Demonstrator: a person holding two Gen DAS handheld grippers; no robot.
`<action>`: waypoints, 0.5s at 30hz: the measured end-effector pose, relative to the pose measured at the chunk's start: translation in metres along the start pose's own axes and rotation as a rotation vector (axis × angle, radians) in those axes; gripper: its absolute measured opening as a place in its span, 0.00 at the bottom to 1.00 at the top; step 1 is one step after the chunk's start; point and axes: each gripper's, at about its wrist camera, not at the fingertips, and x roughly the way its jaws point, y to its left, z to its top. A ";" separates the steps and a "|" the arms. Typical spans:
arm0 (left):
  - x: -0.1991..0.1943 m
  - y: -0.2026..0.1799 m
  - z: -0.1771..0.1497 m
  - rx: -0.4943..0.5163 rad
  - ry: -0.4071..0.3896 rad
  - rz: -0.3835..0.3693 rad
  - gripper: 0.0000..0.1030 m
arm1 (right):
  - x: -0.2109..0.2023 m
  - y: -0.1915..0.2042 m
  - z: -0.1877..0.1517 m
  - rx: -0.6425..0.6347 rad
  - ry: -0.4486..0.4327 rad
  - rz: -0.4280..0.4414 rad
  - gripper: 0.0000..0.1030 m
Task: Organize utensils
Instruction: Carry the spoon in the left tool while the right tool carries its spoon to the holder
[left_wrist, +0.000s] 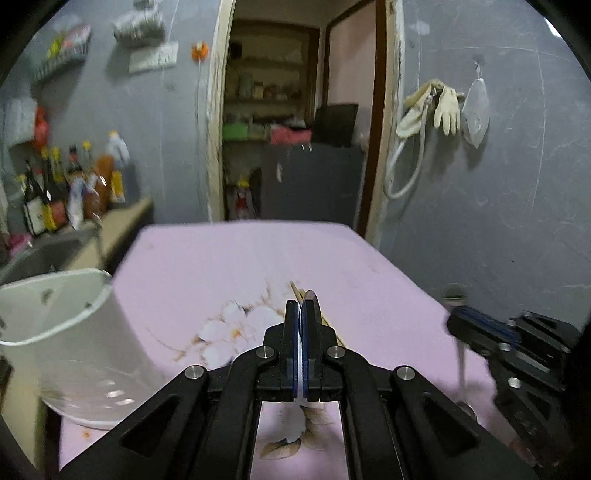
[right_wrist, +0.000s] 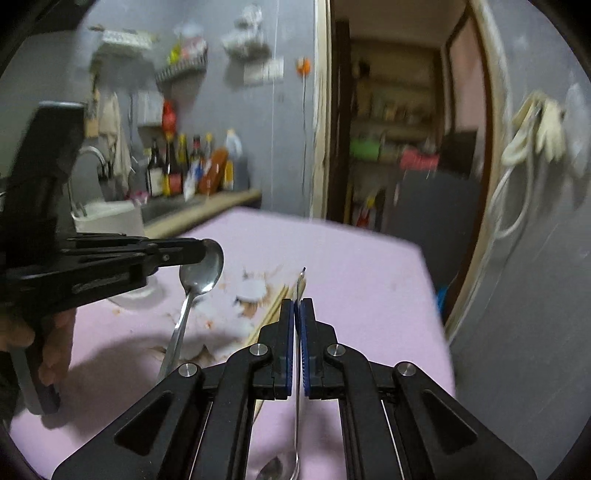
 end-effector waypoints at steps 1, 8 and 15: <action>-0.005 -0.003 -0.002 0.013 -0.015 0.010 0.00 | -0.009 0.003 -0.002 -0.010 -0.034 -0.020 0.01; -0.031 -0.003 -0.008 0.006 -0.120 0.046 0.00 | -0.033 0.023 0.004 -0.081 -0.189 -0.093 0.00; -0.060 0.023 0.007 -0.021 -0.183 0.079 0.00 | -0.038 0.031 0.029 -0.088 -0.256 -0.072 0.00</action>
